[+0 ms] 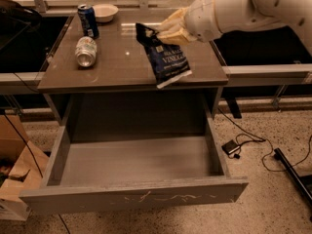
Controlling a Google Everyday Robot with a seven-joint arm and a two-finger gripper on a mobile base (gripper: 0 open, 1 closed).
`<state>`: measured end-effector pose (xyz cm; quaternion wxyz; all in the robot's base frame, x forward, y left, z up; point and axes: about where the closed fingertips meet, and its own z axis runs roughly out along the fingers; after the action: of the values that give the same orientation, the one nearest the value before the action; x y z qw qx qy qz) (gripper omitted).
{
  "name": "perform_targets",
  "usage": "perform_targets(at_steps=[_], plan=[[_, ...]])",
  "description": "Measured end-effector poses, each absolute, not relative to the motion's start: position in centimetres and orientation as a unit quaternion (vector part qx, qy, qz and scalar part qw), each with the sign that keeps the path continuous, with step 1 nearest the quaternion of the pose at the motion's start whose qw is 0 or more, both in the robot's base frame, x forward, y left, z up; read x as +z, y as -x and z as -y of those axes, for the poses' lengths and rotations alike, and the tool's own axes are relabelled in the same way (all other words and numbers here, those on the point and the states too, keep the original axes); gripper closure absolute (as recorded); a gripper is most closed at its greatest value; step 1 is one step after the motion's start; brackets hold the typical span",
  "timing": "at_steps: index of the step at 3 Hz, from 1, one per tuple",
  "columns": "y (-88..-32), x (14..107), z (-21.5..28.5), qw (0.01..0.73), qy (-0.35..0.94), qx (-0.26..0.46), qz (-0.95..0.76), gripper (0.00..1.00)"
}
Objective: Pick blue chip bag from top drawer and place on counter
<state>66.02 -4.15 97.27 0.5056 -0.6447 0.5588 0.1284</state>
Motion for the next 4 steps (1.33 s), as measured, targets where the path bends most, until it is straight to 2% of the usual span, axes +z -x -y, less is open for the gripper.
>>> perform_targets(at_steps=[1,2,3,4], plan=[[-70.7,96.5,2.2,0.502,0.637,0.150,-0.565,1.00],[-74.3,94.3,-0.3,0.501,0.628,0.178,-0.569,0.84],[-77.1,91.2,-2.5,0.486,0.622,0.206,-0.578,0.61],[-77.7,90.7,-2.7,0.487,0.621,0.208,-0.578,0.38]])
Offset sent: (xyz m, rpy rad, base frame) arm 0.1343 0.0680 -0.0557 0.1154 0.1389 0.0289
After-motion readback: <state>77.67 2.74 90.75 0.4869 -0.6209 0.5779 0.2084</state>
